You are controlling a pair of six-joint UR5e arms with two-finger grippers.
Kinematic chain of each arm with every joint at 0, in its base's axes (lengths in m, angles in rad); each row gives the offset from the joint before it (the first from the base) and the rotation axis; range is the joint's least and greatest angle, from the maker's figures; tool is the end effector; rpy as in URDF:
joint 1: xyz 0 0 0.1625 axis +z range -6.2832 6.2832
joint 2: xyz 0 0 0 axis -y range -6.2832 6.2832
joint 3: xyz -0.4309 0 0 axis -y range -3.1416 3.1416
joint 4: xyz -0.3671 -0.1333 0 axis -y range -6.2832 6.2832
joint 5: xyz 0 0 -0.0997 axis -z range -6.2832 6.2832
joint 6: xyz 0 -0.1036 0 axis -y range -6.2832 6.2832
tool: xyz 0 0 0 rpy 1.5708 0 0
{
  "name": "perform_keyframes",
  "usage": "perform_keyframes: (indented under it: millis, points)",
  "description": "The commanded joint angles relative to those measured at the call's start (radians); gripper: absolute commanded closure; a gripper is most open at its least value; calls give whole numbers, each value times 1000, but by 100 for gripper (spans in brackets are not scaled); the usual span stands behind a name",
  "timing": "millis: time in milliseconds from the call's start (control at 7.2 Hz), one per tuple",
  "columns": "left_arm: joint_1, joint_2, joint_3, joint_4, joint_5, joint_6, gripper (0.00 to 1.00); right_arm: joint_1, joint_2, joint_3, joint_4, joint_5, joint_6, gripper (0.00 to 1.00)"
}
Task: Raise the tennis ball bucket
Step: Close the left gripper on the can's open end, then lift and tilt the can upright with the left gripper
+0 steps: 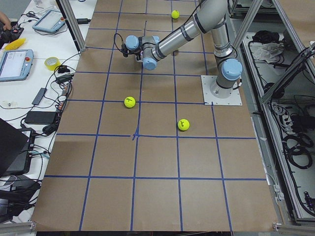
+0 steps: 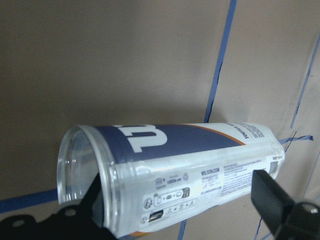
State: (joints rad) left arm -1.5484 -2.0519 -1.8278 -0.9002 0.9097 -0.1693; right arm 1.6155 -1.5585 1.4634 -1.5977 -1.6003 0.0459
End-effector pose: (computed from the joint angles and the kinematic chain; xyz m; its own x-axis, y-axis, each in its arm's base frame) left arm -0.1842 -0.5692 0.2092 -0.7732 -0.2263 0.5925 -0.1548 0.9733 0.1697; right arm 0.1517 -0.4760 0.5376 -0.9997 0.0045 0.0237 0.0015 0.9924 -0.1229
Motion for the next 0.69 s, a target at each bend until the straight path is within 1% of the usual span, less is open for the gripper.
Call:
perform_keyframes:
  millis: [0, 139, 278, 417, 556]
  points:
    - [-1, 3, 34, 0, 4, -169, 100, 0, 0, 2, -1, -1, -1, 0]
    - [-1, 13, 88, -17, 8, -224, 100, -3, 5, 9, 34, -27, -11, 0]
    - [-1, 36, 163, -72, 85, -331, 100, -5, 3, 11, 77, -39, -5, 0]
    - [-4, 39, 229, -101, 112, -335, 100, -5, 3, 11, 75, -40, -5, 0]
    - [-4, 47, 269, -112, 197, -354, 100, -5, 1, 11, 76, -41, -3, 0]
